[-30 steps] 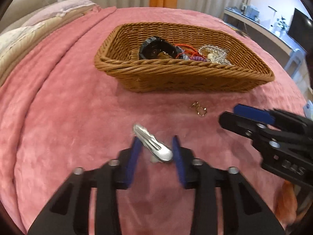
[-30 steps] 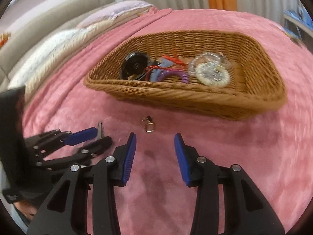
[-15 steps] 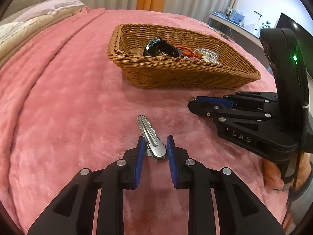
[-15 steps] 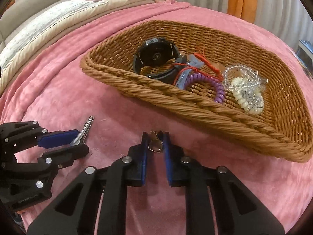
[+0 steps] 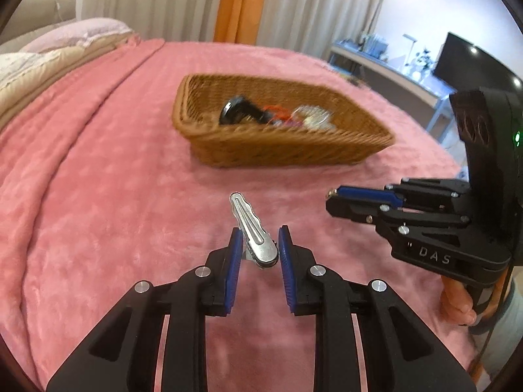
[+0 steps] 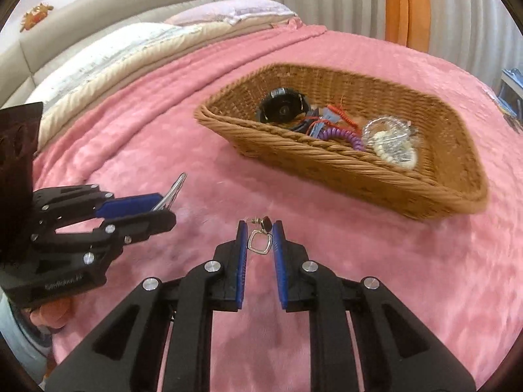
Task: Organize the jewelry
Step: 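Lower the silver key and gold ring into the basket and open both tools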
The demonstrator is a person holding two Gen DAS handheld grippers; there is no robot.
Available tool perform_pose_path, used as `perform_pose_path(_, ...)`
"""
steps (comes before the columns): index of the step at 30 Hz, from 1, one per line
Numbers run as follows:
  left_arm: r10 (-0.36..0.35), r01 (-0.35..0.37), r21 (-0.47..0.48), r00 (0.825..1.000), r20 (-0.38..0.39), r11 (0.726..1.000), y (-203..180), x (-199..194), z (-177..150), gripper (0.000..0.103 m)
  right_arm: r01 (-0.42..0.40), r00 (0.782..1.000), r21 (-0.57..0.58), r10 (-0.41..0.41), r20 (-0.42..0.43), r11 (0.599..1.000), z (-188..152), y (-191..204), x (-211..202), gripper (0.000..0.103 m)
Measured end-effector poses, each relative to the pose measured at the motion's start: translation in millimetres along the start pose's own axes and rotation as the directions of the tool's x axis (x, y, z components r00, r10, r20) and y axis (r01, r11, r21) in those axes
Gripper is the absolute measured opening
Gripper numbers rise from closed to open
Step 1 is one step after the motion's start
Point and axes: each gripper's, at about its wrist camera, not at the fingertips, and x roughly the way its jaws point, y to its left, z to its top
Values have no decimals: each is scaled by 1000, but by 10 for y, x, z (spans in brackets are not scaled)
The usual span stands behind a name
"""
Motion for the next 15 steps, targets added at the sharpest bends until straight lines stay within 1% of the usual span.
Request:
perform_pose_path(4, -19, 15, 44, 996, 87, 999, -157, -308, 206, 21, 2, 997, 10, -3, 76, 1000, 108, -44, -407, 13)
perform_pose_path(6, -28, 20, 68, 992, 127, 998, -238, -429, 350, 21, 10, 992, 22, -12, 122, 1000, 232, -101, -589, 13)
perform_pose_path(7, -24, 10, 86, 987, 158, 996, -292, -500, 454, 21, 19, 990, 25, -22, 140, 1000, 302, -131, -652, 13)
perform_pose_path(8, -24, 7, 95, 984, 174, 995, -331, -530, 510, 21, 31, 986, 29, -35, 165, 999, 390, -172, -727, 13)
perform_pose_path(12, -41, 17, 110, 973, 225, 994, -384, -506, 892, 21, 60, 974, 59, -72, 216, 996, 694, -317, -783, 13)
perform_pose_path(15, -57, 37, 86, 967, 248, 996, -345, -347, 1194, 21, 88, 968, 94, -107, 228, 992, 924, -509, -684, 13)
